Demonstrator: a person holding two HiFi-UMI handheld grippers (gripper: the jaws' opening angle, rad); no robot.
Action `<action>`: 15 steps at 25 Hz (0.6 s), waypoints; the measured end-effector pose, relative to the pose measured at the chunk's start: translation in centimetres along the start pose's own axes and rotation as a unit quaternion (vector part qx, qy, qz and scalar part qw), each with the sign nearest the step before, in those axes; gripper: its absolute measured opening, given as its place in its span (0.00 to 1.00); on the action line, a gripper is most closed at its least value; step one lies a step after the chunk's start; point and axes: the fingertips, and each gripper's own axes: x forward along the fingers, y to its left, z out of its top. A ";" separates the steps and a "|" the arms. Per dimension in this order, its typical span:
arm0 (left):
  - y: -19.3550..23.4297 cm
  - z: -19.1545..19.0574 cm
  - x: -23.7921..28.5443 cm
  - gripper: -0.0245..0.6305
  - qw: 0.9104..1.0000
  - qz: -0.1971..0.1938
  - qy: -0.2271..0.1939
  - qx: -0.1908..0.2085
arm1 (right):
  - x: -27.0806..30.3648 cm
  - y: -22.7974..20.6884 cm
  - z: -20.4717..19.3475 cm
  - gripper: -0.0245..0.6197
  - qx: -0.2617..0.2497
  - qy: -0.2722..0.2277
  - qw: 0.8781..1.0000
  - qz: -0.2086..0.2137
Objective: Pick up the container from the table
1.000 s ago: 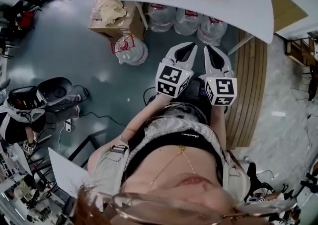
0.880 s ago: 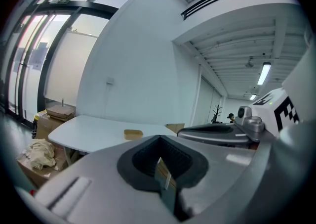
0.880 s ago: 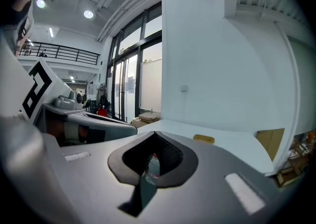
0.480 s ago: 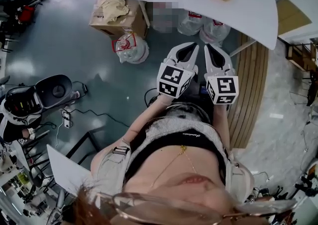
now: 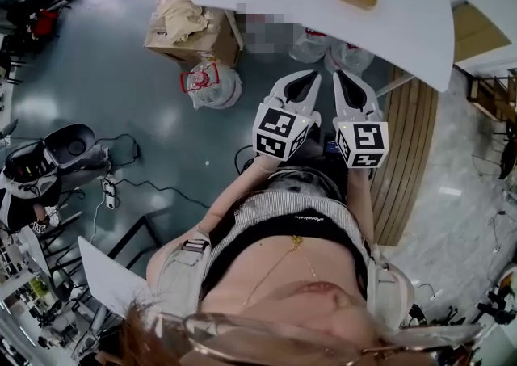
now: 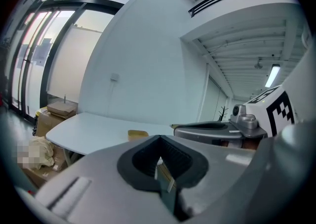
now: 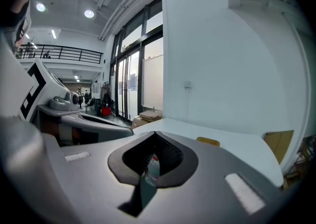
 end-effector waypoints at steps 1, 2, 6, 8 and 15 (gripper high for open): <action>-0.1 0.1 0.6 0.04 1.000 -0.001 0.001 0.001 | 0.2 -0.6 0.1 0.08 0.002 -0.002 1.000 -0.001; -0.2 0.3 1.2 0.04 1.000 -0.002 0.002 0.003 | 0.3 -1.2 0.2 0.08 0.003 -0.003 1.000 -0.001; -0.6 1.6 3.9 0.04 1.000 -0.006 -0.001 0.021 | 0.9 -3.7 0.7 0.08 0.006 -0.009 1.000 0.000; -0.9 2.5 5.2 0.04 1.000 -0.006 -0.010 0.025 | 1.2 -5.2 0.9 0.08 0.009 -0.011 1.000 -0.002; -2.2 4.0 9.5 0.04 0.999 0.004 -0.015 0.033 | 1.9 -9.8 1.3 0.08 0.016 -0.022 1.000 0.009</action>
